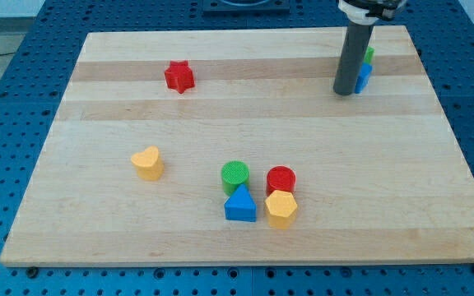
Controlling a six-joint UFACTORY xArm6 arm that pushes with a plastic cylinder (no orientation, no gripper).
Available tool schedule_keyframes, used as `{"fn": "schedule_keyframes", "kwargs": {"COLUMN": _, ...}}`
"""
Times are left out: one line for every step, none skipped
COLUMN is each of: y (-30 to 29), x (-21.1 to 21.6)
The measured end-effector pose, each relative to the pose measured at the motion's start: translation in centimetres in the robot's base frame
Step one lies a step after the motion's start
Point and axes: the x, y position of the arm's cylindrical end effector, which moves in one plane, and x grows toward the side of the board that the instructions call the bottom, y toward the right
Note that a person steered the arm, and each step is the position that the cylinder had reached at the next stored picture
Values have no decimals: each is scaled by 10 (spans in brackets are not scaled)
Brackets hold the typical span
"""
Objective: Move the arm in between the green circle and red star
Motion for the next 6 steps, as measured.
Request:
{"fn": "schedule_keyframes", "kwargs": {"y": 0, "x": -6}}
{"fn": "schedule_keyframes", "kwargs": {"y": 0, "x": -15}}
{"fn": "schedule_keyframes", "kwargs": {"y": -8, "x": 2}}
{"fn": "schedule_keyframes", "kwargs": {"y": -37, "x": 48}}
{"fn": "schedule_keyframes", "kwargs": {"y": -79, "x": 95}}
{"fn": "schedule_keyframes", "kwargs": {"y": -132, "x": 96}}
